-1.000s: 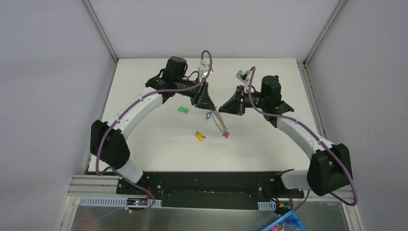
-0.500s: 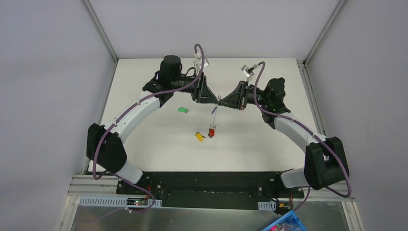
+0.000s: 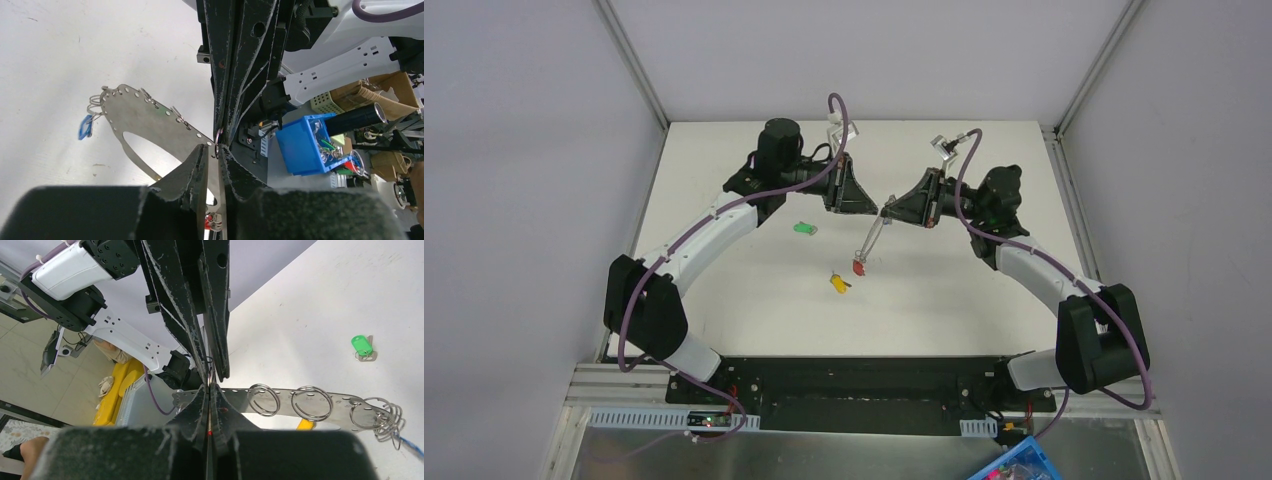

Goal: Put the keys on the keyring

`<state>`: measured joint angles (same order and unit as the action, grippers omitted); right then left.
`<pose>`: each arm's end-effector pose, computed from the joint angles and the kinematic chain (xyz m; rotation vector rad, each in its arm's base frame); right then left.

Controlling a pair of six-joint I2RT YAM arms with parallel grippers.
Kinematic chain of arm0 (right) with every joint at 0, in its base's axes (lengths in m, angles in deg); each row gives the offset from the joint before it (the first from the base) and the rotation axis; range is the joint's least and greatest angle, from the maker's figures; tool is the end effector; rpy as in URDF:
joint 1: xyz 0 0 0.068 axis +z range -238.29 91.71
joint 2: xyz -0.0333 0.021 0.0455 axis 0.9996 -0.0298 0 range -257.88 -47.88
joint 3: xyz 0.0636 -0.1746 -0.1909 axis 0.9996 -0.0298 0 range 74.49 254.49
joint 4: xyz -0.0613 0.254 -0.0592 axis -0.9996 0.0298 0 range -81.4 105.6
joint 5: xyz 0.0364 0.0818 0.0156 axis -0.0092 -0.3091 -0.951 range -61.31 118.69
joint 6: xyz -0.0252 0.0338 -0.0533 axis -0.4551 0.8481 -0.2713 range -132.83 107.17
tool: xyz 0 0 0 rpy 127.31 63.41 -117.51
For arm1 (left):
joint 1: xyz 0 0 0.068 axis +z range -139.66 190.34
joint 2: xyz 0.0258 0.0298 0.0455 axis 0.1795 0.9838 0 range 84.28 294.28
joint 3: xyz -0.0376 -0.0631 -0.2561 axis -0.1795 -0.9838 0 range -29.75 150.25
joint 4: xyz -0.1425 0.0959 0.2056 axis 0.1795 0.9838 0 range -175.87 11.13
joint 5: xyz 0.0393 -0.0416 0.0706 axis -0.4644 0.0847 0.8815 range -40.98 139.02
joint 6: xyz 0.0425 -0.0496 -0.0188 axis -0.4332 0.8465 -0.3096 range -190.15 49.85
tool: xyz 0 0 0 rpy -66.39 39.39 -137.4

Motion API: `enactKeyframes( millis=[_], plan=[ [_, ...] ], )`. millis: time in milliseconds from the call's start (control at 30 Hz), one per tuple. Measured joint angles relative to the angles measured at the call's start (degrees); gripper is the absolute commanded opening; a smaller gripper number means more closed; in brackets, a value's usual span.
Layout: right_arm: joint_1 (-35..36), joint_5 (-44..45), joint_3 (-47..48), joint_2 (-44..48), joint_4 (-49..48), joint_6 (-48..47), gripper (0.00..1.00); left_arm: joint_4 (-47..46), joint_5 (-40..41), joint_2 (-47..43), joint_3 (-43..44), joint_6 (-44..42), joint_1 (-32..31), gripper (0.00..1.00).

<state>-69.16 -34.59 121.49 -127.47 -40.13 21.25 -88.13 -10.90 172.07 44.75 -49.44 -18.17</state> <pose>0.2794 0.1486 0.3089 -0.8569 1.3783 1.4393 0.3013 -0.2174 0.3518 0.9430 1.6797 -1.5089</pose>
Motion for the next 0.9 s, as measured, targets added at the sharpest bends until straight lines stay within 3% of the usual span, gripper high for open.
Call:
enactKeyframes(
  millis=[133, 233, 333, 400, 567, 700, 900],
  plan=[
    [-0.04, 0.09, -0.02, -0.15, -0.50, 0.02, 0.00, -1.27, -0.13, 0.02, 0.00, 1.31, -0.26, 0.01],
    [-0.20, 0.04, -0.04, -0.22, -0.79, 0.00, 0.00, -1.79, -0.11, 0.09, 0.00, 1.77, -0.42, 0.00],
    [-0.20, 0.04, -0.26, -0.22, -1.03, -0.26, 0.10, -1.22, -0.11, 0.09, 0.04, 1.64, -0.42, 0.00],
    [-0.17, -0.11, -0.74, -0.22, -0.90, -1.14, 0.19, 1.44, 0.02, 0.09, 0.68, -0.04, -0.68, 0.00],
    [-0.46, -0.57, -0.85, 1.16, 4.61, -8.28, 0.35, 19.02, 2.99, 0.09, 6.21, -14.69, -2.73, 0.00],
    [-0.57, -1.29, -0.24, 3.10, 11.85, -15.96, 0.39, 28.37, 5.66, 0.09, 8.70, -23.19, -4.59, 0.00],
    [0.24, -2.58, 0.98, 4.11, 20.41, -24.76, 0.42, 34.01, 8.22, 0.09, 9.05, -28.22, -5.70, 0.00]
  ],
)
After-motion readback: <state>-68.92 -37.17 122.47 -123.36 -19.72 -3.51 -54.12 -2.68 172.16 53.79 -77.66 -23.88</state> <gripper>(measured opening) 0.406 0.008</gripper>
